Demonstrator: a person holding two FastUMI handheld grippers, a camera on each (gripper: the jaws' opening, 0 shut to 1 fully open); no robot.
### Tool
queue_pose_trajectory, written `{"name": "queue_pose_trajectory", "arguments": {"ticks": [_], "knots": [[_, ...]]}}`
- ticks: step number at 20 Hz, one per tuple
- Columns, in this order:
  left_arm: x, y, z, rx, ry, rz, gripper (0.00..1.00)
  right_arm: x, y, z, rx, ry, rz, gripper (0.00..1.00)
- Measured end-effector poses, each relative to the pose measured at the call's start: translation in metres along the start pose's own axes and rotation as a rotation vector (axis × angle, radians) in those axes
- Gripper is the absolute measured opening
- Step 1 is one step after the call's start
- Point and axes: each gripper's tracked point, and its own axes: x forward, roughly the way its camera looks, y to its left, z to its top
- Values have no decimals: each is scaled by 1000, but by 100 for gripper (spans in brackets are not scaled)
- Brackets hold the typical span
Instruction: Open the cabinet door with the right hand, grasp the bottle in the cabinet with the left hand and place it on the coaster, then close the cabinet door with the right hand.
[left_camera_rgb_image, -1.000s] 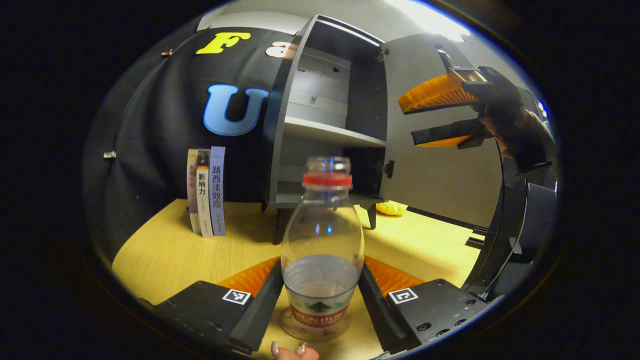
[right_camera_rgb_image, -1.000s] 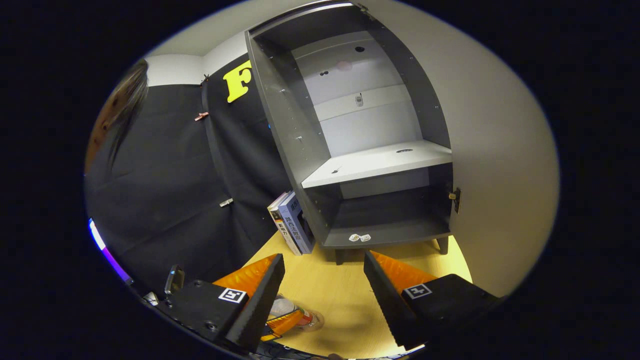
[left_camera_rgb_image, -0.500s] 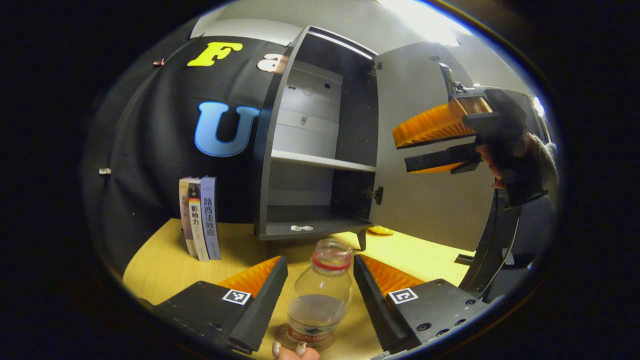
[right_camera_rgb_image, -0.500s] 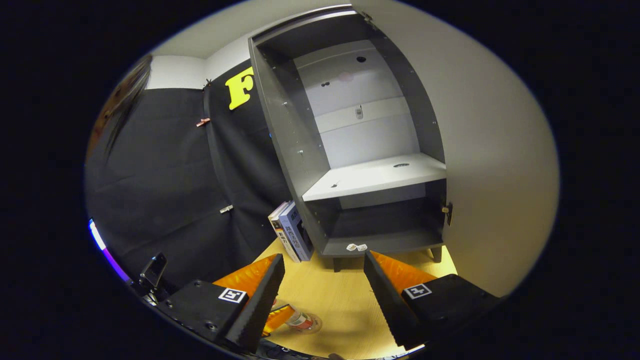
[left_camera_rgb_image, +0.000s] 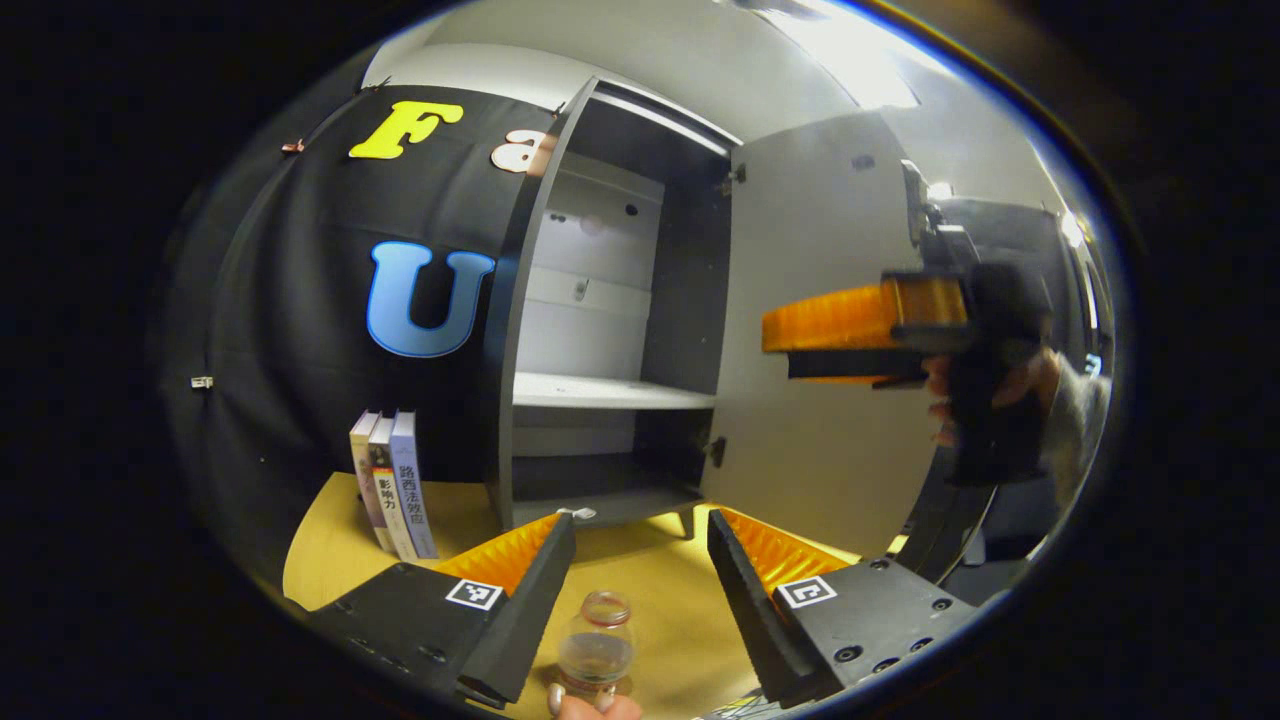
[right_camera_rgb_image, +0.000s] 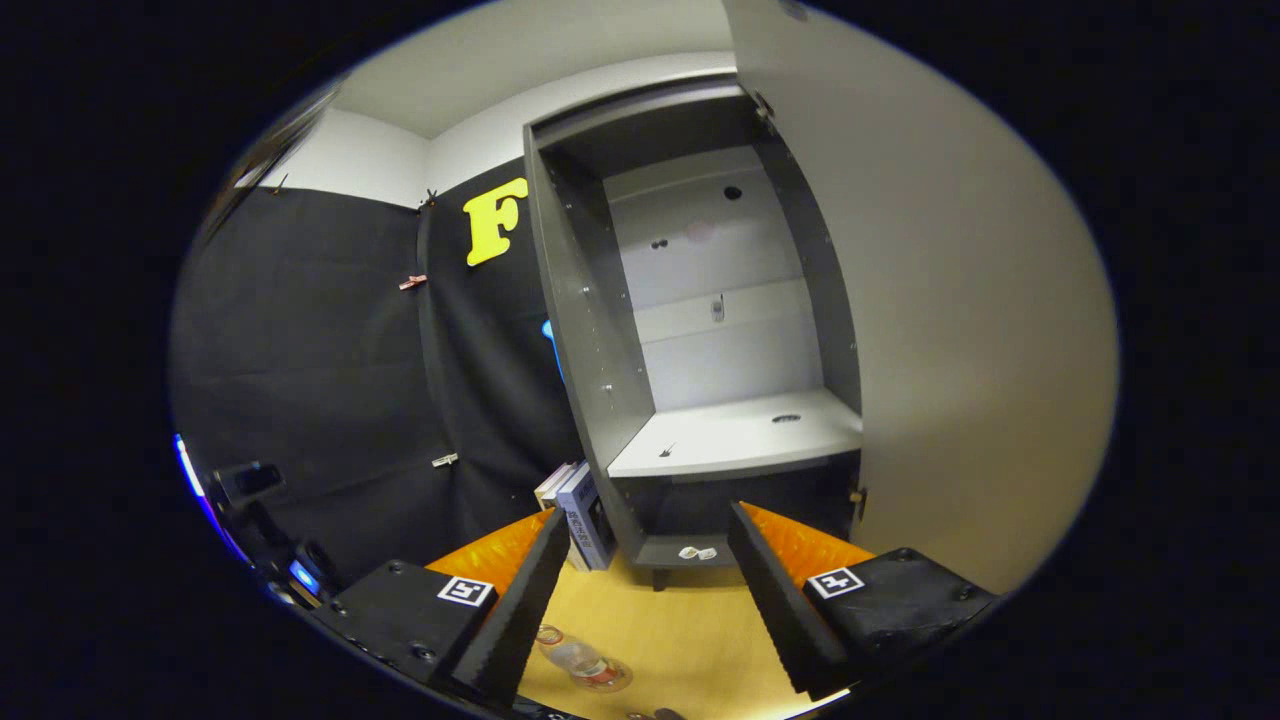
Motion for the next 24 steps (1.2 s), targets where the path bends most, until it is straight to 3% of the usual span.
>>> {"name": "queue_pose_trajectory", "arguments": {"ticks": [2, 6, 11, 12, 14, 17, 19, 20, 24], "knots": [[0, -7, 33, -18, -19, -50, 84, -24, -9, 19, -66, -37, -51, 98], [22, 6, 88, 47, -51, -106, 84, -93, -35, 51, -179, -110, -204, 98], [68, -5, 96, -13, -24, -160, 84, -182, -103, 50, -227, -80, -471, 94], [76, -11, 95, -31, -20, -165, 84, -189, -115, 53, -230, -78, -507, 100], [90, -26, 91, -52, -9, -172, 84, -198, -138, 57, -220, -78, -543, 94], [110, -37, 85, -33, 8, -158, 84, -208, -175, 66, -204, -88, -573, 98], [121, -42, 83, -14, 13, -140, 84, -208, -201, 73, -184, -102, -578, 94], [126, -44, 83, -10, 16, -129, 84, -206, -213, 77, -177, -111, -571, 98], [141, -56, 80, -15, 21, -98, 84, -182, -235, 89, -161, -117, -485, 94]]}}
